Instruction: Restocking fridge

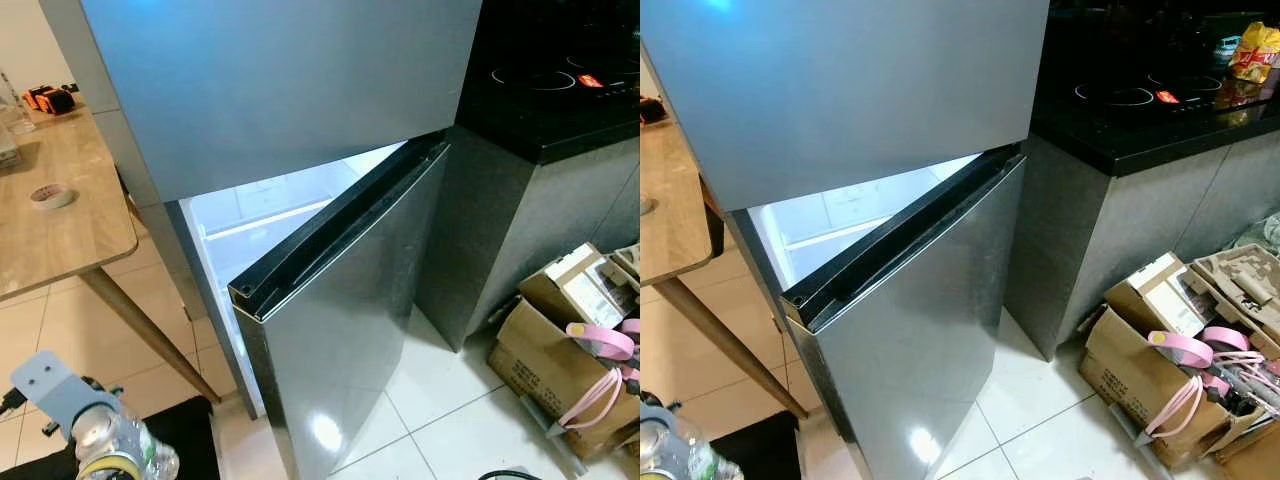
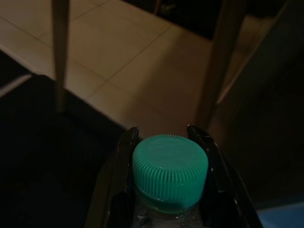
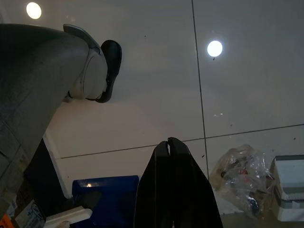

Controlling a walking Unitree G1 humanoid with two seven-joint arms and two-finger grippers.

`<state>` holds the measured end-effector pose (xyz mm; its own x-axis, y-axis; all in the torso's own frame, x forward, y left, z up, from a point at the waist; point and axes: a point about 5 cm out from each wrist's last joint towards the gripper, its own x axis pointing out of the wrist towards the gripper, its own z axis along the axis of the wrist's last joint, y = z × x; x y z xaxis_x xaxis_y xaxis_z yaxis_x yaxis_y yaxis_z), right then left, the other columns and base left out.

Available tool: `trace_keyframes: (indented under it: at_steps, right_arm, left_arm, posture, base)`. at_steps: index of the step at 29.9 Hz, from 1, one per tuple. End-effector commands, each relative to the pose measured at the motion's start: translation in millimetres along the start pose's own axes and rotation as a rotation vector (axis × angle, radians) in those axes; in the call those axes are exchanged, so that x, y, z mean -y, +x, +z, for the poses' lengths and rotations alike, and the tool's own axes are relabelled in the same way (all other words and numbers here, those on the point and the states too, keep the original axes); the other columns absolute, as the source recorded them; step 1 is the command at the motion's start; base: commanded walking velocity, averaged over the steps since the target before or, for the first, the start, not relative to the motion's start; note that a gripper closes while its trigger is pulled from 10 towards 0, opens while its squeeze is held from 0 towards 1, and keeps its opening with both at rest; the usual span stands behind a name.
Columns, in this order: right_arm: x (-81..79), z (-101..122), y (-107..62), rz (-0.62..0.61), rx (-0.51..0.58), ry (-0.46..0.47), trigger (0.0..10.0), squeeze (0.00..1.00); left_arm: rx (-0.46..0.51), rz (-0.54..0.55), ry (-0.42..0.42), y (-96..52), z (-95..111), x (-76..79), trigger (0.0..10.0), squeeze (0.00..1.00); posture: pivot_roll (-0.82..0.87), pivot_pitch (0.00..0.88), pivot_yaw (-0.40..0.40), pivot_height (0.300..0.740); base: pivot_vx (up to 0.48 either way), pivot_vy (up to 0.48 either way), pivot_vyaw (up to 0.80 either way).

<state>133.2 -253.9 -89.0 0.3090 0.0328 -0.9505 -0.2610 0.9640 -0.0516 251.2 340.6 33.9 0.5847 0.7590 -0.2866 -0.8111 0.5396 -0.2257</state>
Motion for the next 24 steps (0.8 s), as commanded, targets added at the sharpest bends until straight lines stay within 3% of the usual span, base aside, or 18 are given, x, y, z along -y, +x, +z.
trace_keyframes:
  at_steps: [1, 3, 6, 7, 9, 15, 24]
  right_arm:
    - [0.3, 0, 0.0, -0.006, -0.001, 0.002, 10.0, 0.0]
    - [0.0, -1, 0.0, -0.006, -0.001, 0.001, 10.0, 0.0]
    - [0.5, -1, -0.1, -0.007, 0.0, 0.003, 10.0, 0.0]
    - [0.8, -1, -0.2, -0.007, 0.0, 0.005, 10.0, 0.0]
    - [0.9, -1, -0.2, -0.008, 0.0, 0.006, 10.0, 0.0]
    - [1.0, -3, -0.4, -0.01, -0.003, 0.011, 10.0, 0.0]
    - [1.1, -3, -0.4, -0.01, -0.004, 0.011, 10.0, 0.0]
  left_arm:
    - [0.033, -0.017, -0.11, 1.9, 8, 6.0, 10.0, 0.0]
    - [-0.002, -0.08, -0.289, 1.5, 6, 15.9, 10.0, 0.0]
    - [-0.019, -0.191, -0.388, 0.4, 7, 31.9, 10.0, 0.0]
    - [-0.042, -0.302, -0.51, -1.4, 9, 49.0, 10.0, 0.0]
    - [-0.047, -0.373, -0.576, -3.0, 11, 59.1, 10.0, 0.0]
    - [-0.075, -0.557, -0.647, -14.7, 6, 86.4, 10.0, 0.0]
    - [-0.173, -0.703, -0.609, -35.7, -16, 110.4, 10.0, 0.0]
  posture:
    - [-0.12, 0.0, 0.027, 0.74]
    - [-0.12, 0.0, 0.027, 0.74]
    - [-0.13, 0.0, 0.03, 0.74]
    - [-0.13, 0.0, 0.03, 0.74]
    - [-0.13, 0.0, 0.03, 0.74]
    - [-0.13, 0.0, 0.031, 0.74]
    - [-0.14, 0.0, 0.028, 0.74]
  base:
    - [0.0, 0.0, 0.0]
    - [0.0, 0.0, 0.0]
    - [0.0, 0.0, 0.0]
    - [0.0, 0.0, 0.0]
    - [0.0, 0.0, 0.0]
    - [0.0, 0.0, 0.0]
    - [0.0, 0.0, 0.0]
